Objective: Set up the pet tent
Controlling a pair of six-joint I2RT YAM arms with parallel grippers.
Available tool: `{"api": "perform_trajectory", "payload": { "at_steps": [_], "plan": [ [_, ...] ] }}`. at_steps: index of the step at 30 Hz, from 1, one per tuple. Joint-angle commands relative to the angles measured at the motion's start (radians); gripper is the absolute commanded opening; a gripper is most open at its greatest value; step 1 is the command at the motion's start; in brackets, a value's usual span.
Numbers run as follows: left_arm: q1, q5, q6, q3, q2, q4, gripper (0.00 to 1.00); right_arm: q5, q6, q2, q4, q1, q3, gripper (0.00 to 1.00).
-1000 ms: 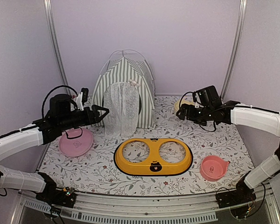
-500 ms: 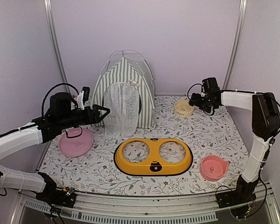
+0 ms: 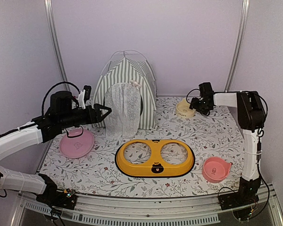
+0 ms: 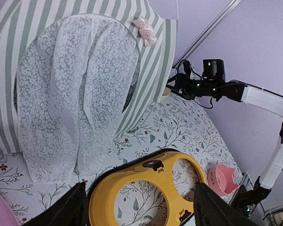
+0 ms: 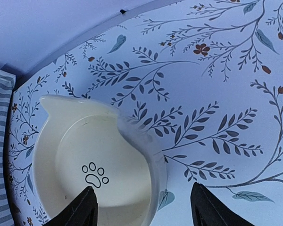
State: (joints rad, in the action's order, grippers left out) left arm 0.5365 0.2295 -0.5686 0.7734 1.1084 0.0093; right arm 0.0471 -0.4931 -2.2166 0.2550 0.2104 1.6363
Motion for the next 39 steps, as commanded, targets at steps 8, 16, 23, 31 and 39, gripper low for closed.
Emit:
{"api": "perform_trajectory", "payload": {
  "at_steps": [8,16,23,31,39],
  "plan": [
    [0.017,-0.039,-0.009,0.044,0.008,-0.018,0.78,0.025,-0.011,-0.071,0.049,0.0,0.034,0.58],
    [0.017,-0.038,-0.002,0.054,0.011,-0.018,0.78,0.018,-0.015,-0.039,0.057,0.001,-0.014,0.44],
    [0.017,-0.041,0.006,0.049,-0.002,-0.022,0.78,0.02,-0.025,-0.007,0.063,0.001,-0.06,0.27],
    [0.017,-0.035,0.011,0.038,-0.007,-0.01,0.78,0.028,-0.043,0.06,0.055,0.0,-0.124,0.02],
    [0.017,-0.021,0.024,0.023,0.003,0.006,0.78,0.017,-0.05,0.15,0.055,-0.002,-0.177,0.0]
  ]
}}
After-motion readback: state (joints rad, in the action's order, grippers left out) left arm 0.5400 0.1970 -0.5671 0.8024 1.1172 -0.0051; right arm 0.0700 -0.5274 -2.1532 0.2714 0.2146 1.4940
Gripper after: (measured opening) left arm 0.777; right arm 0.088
